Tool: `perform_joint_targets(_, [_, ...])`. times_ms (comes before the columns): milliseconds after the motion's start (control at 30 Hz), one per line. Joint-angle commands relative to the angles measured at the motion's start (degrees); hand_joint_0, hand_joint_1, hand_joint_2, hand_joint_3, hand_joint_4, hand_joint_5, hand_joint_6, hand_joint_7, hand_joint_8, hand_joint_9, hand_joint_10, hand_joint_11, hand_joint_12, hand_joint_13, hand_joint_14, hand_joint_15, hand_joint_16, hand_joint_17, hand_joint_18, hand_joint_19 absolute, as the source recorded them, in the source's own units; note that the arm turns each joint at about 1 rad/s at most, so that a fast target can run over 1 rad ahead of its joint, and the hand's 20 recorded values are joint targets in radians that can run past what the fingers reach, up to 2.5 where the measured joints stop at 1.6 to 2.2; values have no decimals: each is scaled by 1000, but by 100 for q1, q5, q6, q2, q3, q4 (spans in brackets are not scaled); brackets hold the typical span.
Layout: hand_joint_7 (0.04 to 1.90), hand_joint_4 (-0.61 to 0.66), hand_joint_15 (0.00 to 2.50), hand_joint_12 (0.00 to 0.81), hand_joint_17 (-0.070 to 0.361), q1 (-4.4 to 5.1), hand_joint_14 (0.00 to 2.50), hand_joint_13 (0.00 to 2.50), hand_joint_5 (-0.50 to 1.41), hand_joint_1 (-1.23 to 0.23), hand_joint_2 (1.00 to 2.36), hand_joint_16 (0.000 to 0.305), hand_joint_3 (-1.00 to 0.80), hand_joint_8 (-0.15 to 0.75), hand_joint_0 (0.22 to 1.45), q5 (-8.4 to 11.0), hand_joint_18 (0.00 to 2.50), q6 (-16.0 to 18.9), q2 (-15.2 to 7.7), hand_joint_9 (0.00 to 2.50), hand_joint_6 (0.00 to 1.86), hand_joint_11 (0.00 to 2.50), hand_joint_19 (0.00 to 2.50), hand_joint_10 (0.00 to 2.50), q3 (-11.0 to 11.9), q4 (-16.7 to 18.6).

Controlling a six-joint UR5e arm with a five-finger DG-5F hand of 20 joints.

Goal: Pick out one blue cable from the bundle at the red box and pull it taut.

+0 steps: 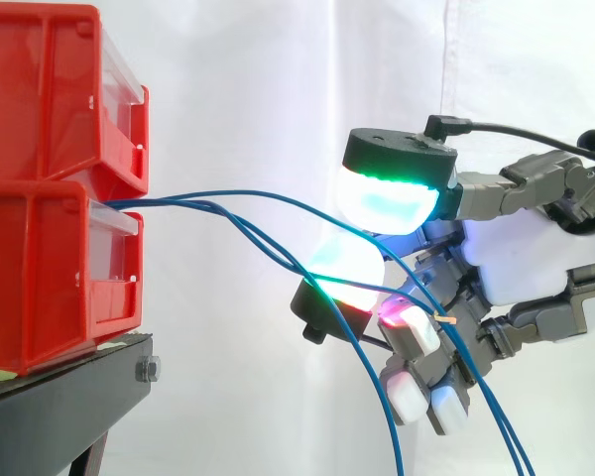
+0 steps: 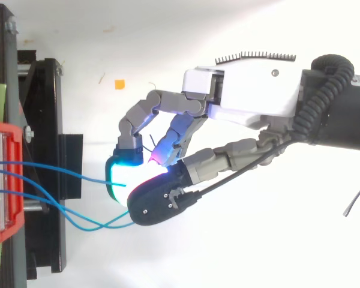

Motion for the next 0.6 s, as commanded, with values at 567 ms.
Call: perform_joint_targets(567, [1037,-80,477,360,113,0,19,990,-108,-793,1022,50,-79,277,631,0,924,70,7,1176,918,766,543,20,0,-70])
